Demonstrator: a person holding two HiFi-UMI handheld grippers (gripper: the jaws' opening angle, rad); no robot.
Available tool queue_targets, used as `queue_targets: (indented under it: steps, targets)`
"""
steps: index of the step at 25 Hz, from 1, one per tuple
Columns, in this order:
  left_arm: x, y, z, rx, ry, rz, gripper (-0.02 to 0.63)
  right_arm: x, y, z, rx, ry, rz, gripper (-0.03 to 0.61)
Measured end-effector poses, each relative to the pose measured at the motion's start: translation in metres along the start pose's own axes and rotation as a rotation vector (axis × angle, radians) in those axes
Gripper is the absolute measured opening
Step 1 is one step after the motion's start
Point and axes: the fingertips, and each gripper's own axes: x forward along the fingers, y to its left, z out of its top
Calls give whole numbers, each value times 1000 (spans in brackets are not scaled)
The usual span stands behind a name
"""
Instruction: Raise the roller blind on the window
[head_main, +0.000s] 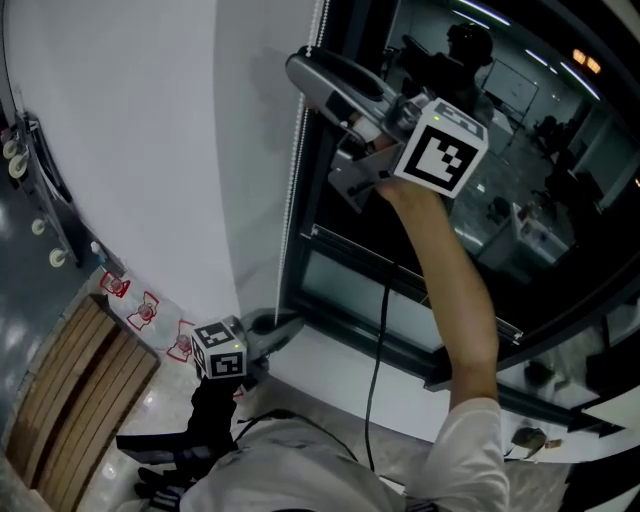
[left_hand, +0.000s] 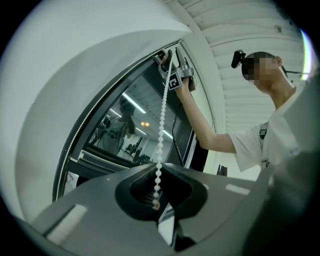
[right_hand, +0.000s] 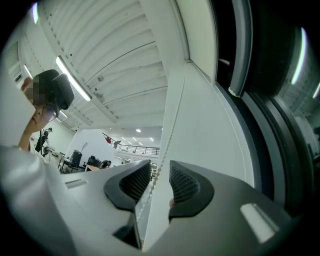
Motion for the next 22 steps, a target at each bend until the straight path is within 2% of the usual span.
queue_targets:
  steps: [4, 11, 14, 22]
  targets:
    - [-1, 1, 2, 3, -7, 5, -2, 0, -5, 8, 1, -29, -30, 18]
    - [-1, 2, 0, -6, -3, 7, -2, -2, -4, 1, 83, -42, -5, 6]
    - [-1, 2, -3, -11, 0, 4, -2, -1, 2, -6, 79, -15, 7, 6]
    - [1, 0, -5, -19, 2, -3, -2, -15, 10, -84, 109, 146, -6, 5]
